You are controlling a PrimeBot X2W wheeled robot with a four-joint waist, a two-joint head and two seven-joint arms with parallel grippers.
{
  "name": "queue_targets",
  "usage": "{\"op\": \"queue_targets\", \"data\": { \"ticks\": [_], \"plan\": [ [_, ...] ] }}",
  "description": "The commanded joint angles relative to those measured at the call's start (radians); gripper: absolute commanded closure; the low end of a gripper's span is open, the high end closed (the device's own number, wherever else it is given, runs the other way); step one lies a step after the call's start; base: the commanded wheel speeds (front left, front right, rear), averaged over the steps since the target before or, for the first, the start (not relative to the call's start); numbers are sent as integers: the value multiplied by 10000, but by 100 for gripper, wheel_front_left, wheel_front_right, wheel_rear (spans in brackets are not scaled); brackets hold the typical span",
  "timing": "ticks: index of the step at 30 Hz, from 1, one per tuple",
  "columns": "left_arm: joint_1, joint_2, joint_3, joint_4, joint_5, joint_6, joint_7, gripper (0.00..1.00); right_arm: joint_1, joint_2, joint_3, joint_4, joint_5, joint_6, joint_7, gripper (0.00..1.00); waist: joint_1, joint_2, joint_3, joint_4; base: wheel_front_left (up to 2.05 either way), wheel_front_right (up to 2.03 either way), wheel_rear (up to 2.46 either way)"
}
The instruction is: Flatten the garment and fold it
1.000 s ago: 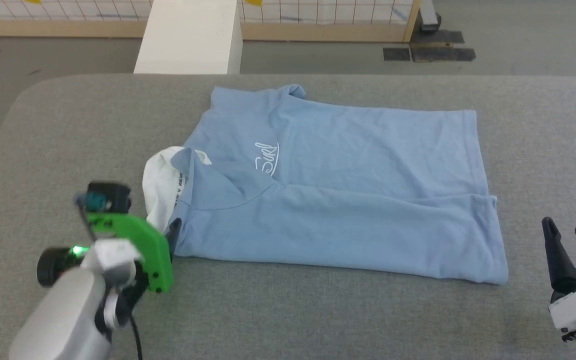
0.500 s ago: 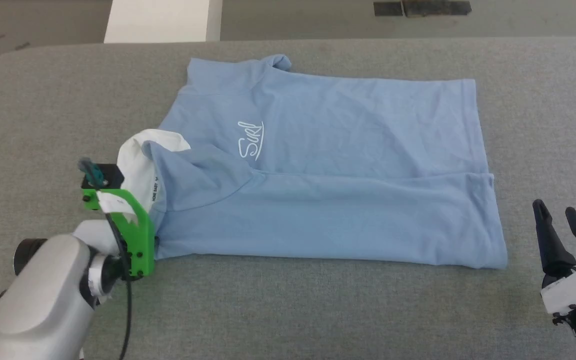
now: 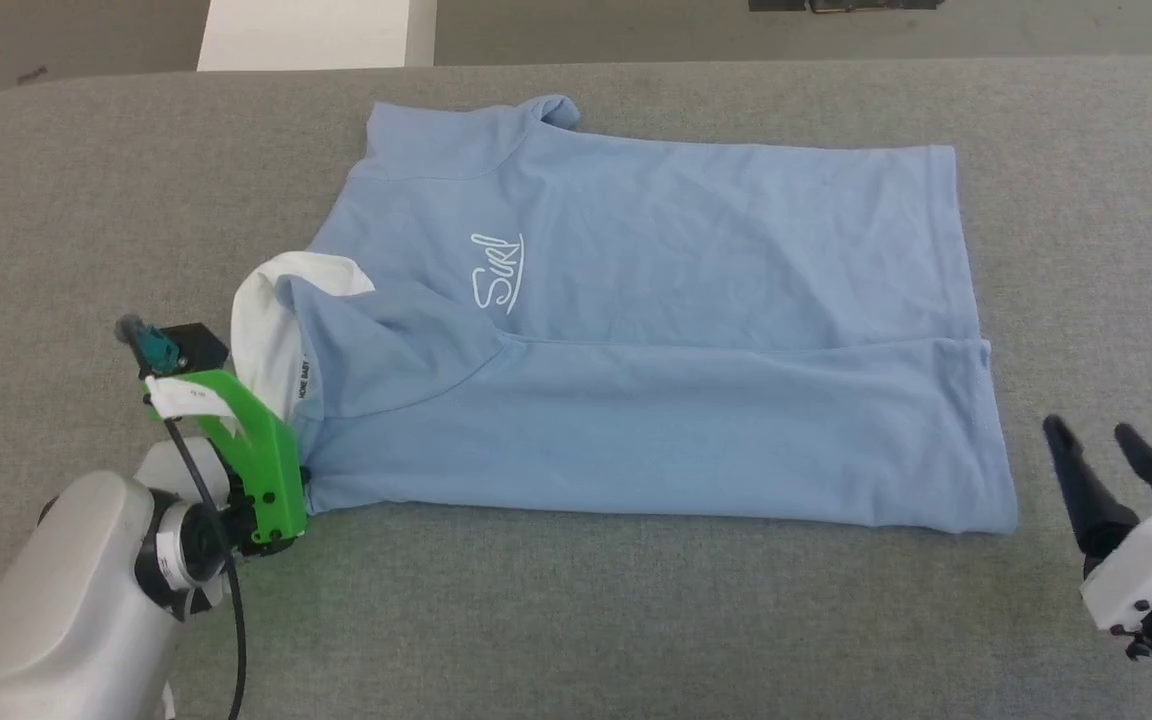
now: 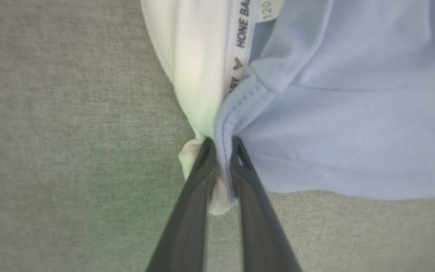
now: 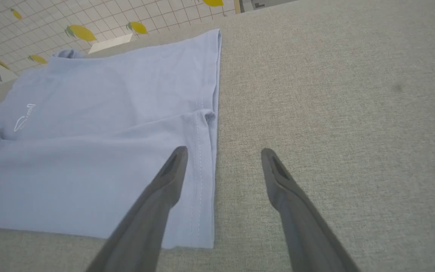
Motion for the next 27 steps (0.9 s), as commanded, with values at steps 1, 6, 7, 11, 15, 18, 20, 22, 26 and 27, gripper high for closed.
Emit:
{"op": "queue_targets", "data": {
  "ticks": [1,6,7,11,15,18,20,22,26,27],
  "plan": [
    [555,-282,-218,55,-153,-21,5,100,-238,-89,68,-228,-314,-13,619,0,0,-1,-50,4,0,0,0],
    [629,-99,12,-709,-134,121,-249,100,-613,-65,254,-884,-1364,-13,3707,0,0,-1,-107,35,0,0,0],
    [644,-76,25,-822,-136,157,-231,100,-687,-72,385,-962,-1492,-13,4255,0,0,-1,-101,50,0,0,0],
    [644,-33,47,-1275,-86,325,-212,100,-1020,-195,924,-1116,-1987,-13,6126,0,0,-1,31,176,0,0,0],
    [601,-60,28,-1569,-59,395,-223,100,-1279,-333,1293,-883,-2411,-13,7013,0,0,-1,259,330,0,0,0],
    [563,-101,13,-1689,-53,424,-251,100,-1409,-449,1526,-557,-2707,-13,7152,0,0,-1,447,447,0,0,0],
    [540,-149,12,-1708,-88,412,-270,100,-1441,-486,1669,-292,-2821,-13,7163,0,0,-1,548,523,0,0,0],
    [530,-175,12,-1678,-94,401,-323,100,-1438,-540,1872,-24,-2885,-13,7188,0,0,-1,619,576,0,0,0],
    [531,-238,3,-1602,-147,353,-394,100,-1461,-618,2196,428,-2822,-13,7148,0,0,-1,769,657,0,0,0],
    [533,-252,1,-1587,-166,341,-398,100,-1463,-638,2253,484,-2794,-13,7146,0,0,-1,781,669,0,0,0]
  ]
}}
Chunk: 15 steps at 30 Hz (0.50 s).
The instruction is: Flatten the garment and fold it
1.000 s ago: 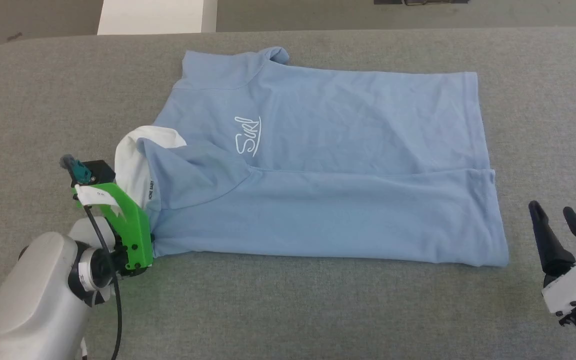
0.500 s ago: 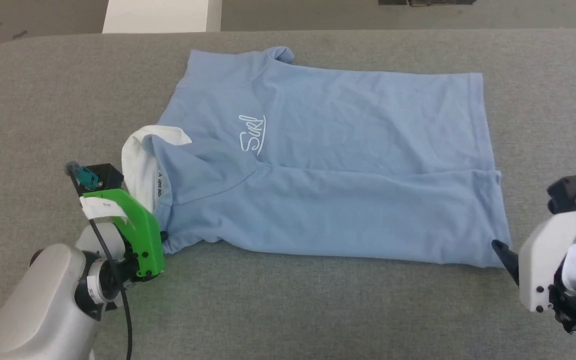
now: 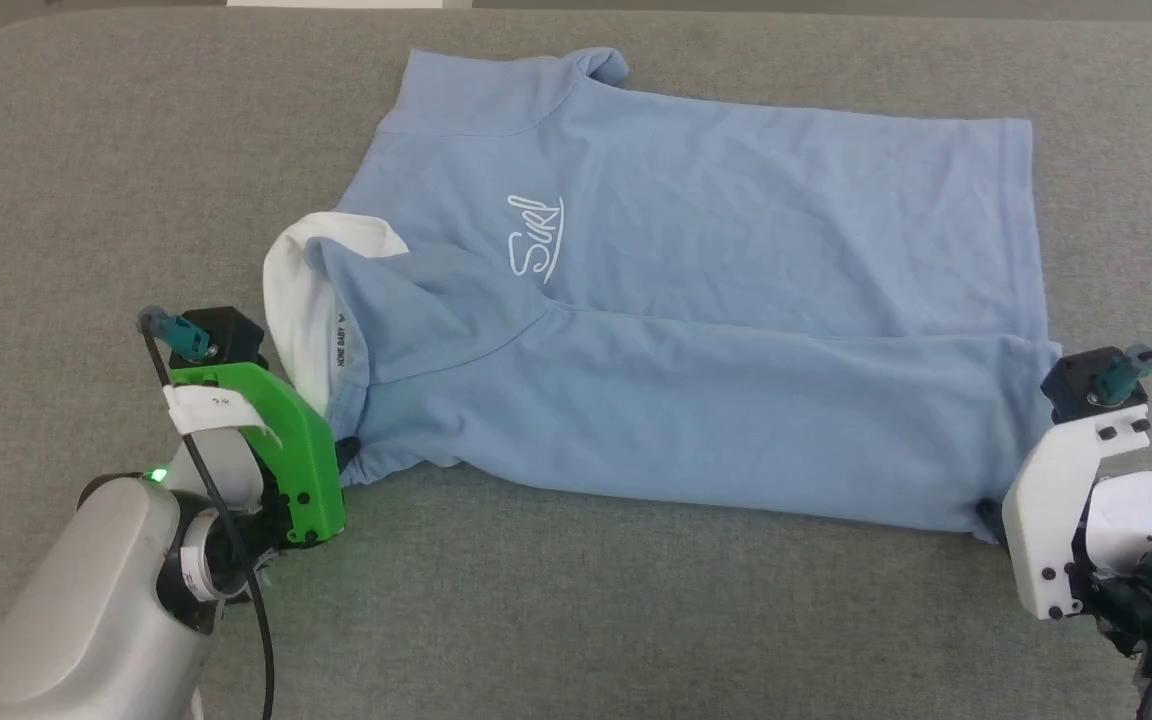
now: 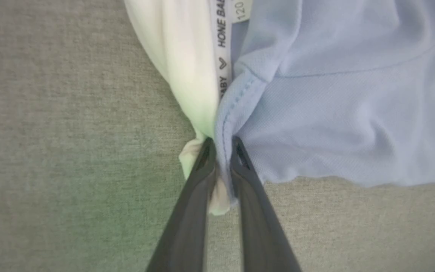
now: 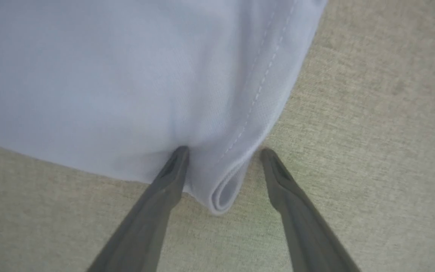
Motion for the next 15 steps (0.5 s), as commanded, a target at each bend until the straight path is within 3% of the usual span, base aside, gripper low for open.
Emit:
{"op": "queue_targets", "data": {
  "ticks": [1,2,3,4,5,15],
  "plan": [
    [76,-188,-90,212,-155,-68,-43,100,50,42,258,426,89,-13,48,0,0,0,74,71,0,0,0],
    [78,-196,-94,231,-166,-86,-55,100,44,7,295,481,137,-13,88,0,0,0,83,82,0,0,0],
    [90,-222,-86,256,-214,-108,-60,100,34,-38,304,533,197,-13,141,52,0,0,81,93,0,0,0],
    [100,-247,-65,266,-255,-130,-93,100,11,-80,303,544,256,-13,150,70,0,0,69,99,0,0,0],
    [115,-259,-60,285,-281,-154,-118,100,-39,-137,278,518,327,-13,75,100,0,0,46,103,0,0,0],
    [329,-312,405,137,-725,-390,-659,100,-298,-315,-423,123,884,-13,-227,100,0,0,-612,32,0,0,0]
  ]
}}
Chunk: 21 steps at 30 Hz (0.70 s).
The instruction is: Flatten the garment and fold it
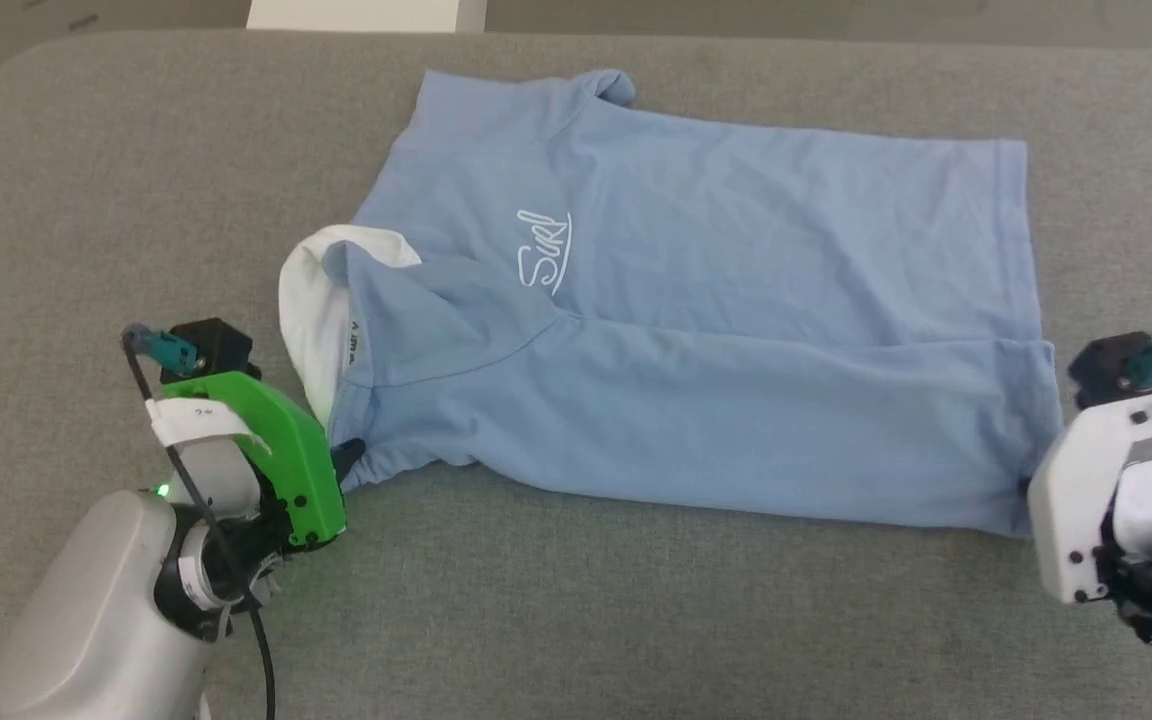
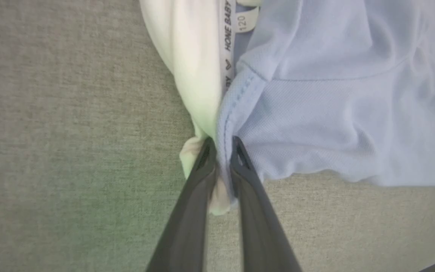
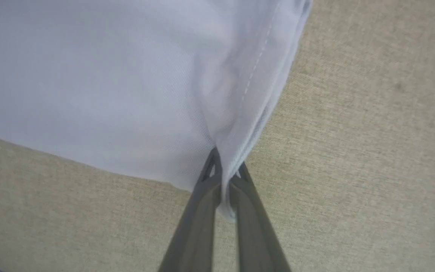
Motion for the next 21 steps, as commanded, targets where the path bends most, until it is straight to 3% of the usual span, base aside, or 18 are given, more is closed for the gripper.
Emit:
{"op": "queue_targets", "data": {
  "ticks": [1,7,14,21],
  "plan": [
    [146,-58,77,-33,-173,-56,-101,100,-67,-35,-130,-62,74,-15,-45,100,-1,0,-262,-19,0,0,0],
    [633,191,543,-923,-407,75,-332,100,74,-163,-636,-630,408,-15,36,100,-1,0,-1018,2,0,0,0],
    [1704,594,898,-2271,-533,584,-231,100,837,-148,-1152,-1058,589,-15,397,100,-1,0,-1530,97,0,0,0],
    [3172,479,932,-2697,-878,1044,-150,100,1722,134,-1491,-808,638,-15,520,100,-1,0,-1635,199,0,0,0]
  ]
}}
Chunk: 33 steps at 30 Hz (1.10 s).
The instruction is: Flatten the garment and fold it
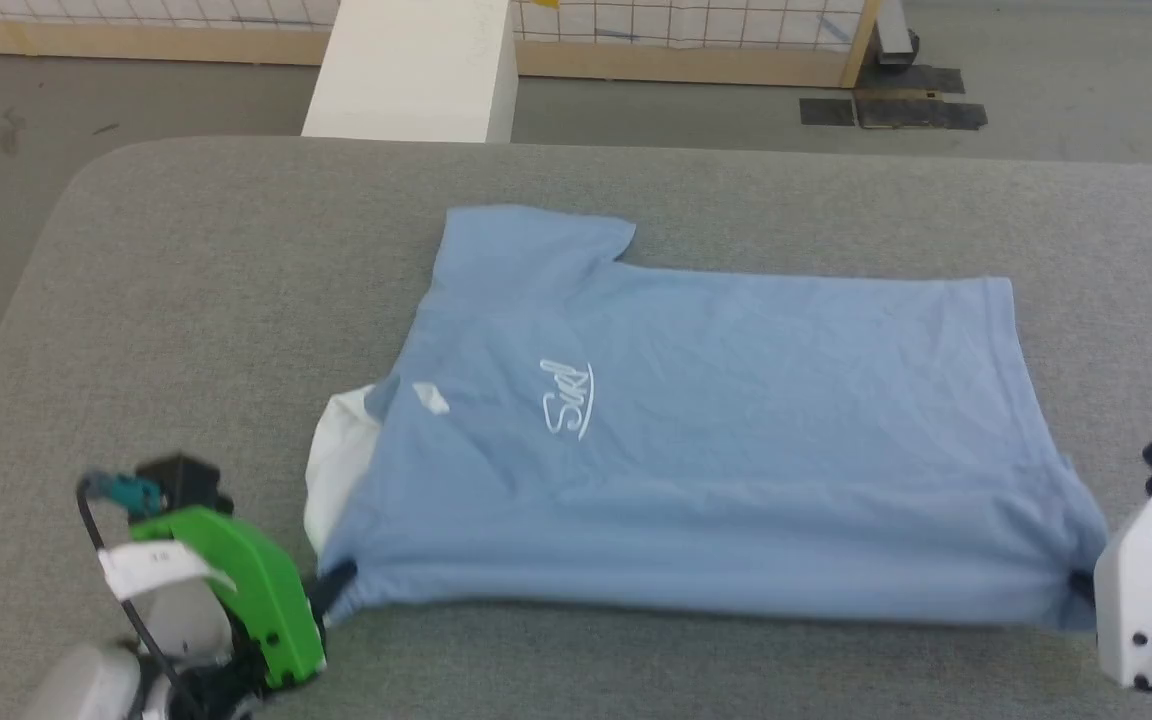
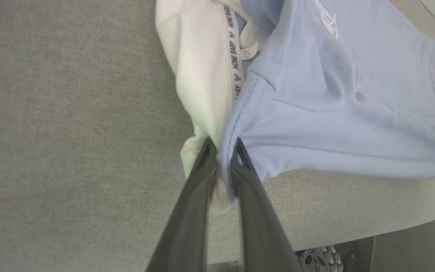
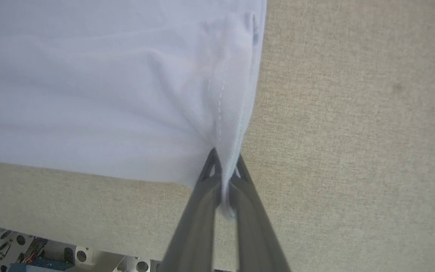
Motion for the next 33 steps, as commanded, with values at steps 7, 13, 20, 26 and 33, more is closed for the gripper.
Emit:
{"op": "queue_targets", "data": {
  "ticks": [7,13,20,26,33],
  "plan": [
    [461,-411,-168,903,-414,24,119,100,561,234,-90,865,-78,-15,-121,100,0,0,196,106,0,0,0],
    [280,-584,-260,1830,-552,-6,245,100,489,244,82,1605,-208,-15,-395,100,0,0,328,33,0,0,0],
    [-118,-451,-198,2041,-357,-129,40,0,346,236,105,1973,-41,-15,-734,0,0,0,229,-20,0,0,0],
    [-491,119,-82,1283,-71,-120,184,0,146,149,-254,1524,384,-15,-808,0,0,0,-213,-64,0,0,0],
    [-1113,313,444,197,244,-208,-578,0,-586,354,-1208,422,639,-15,-1641,0,0,0,-574,-176,0,0,0]
  ]
}}
